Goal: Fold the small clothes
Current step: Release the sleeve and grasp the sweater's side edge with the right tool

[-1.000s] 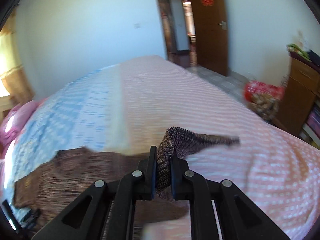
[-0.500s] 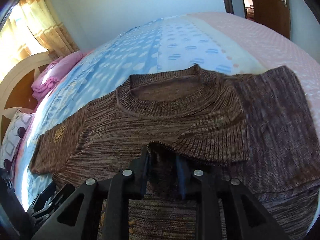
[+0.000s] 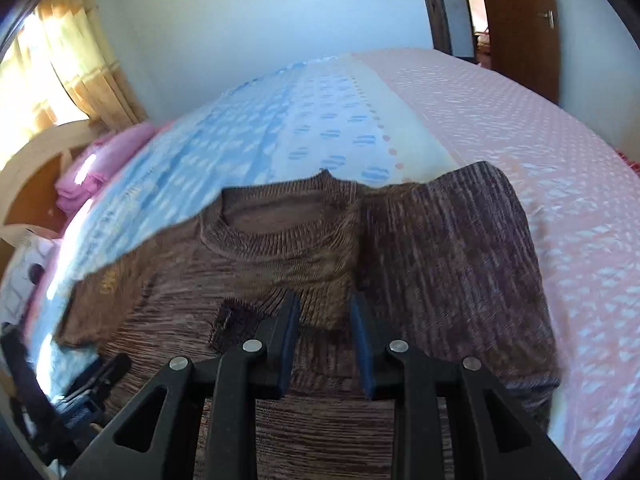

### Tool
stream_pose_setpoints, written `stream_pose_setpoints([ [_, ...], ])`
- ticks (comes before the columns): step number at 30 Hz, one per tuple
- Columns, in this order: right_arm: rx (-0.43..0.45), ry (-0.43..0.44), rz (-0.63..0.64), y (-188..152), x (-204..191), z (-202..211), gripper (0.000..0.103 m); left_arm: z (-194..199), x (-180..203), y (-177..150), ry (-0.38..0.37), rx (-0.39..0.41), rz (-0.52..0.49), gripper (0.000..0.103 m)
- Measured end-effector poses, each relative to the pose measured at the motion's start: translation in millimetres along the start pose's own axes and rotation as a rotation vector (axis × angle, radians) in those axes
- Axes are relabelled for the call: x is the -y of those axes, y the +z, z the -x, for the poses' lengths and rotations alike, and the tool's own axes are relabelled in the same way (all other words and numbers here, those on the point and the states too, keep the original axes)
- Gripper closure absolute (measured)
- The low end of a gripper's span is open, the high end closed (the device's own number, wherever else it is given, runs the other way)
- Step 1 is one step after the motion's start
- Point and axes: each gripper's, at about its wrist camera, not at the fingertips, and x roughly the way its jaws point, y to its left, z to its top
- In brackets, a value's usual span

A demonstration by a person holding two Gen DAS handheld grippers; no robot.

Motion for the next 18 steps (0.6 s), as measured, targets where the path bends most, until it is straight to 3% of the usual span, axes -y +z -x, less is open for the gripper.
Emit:
stream_pose_setpoints([
  [3,-0.009,-0.062,-0.220,3,31,-10,0.076,0,0,0,0.003,-0.001,-0.002,0.000],
  [5,-0.028,0.004,-0.328,9,44,-28,0.076,0,0,0,0.001,0.001,-0.002,0.000],
  [7,-0.035,0.060,-0.297,18,30,-43,0.074,0,0,0,-0.001,0.003,0.000,0.000],
  [8,-0.037,0.112,-0.257,25,19,-49,0.073,-1,0,0,-0.003,0.004,0.002,0.000],
  [9,-0.053,0.213,-0.225,31,7,-57,0.073,0,0,0,-0.005,0.005,0.003,0.000],
  [10,-0.095,0.328,-0.204,35,-4,-66,0.067,0,0,0,-0.005,0.006,0.003,0.000],
  [13,-0.143,0.494,-0.173,33,-22,-69,0.062,-1,-1,0,-0.004,0.005,0.003,0.000],
  [15,-0.108,0.495,-0.128,26,-26,-55,0.062,-1,-1,0,-0.005,0.005,0.003,0.000],
  [18,-0.065,0.378,-0.016,7,-29,-28,0.060,-1,-1,0,-0.005,0.006,0.003,0.000],
])
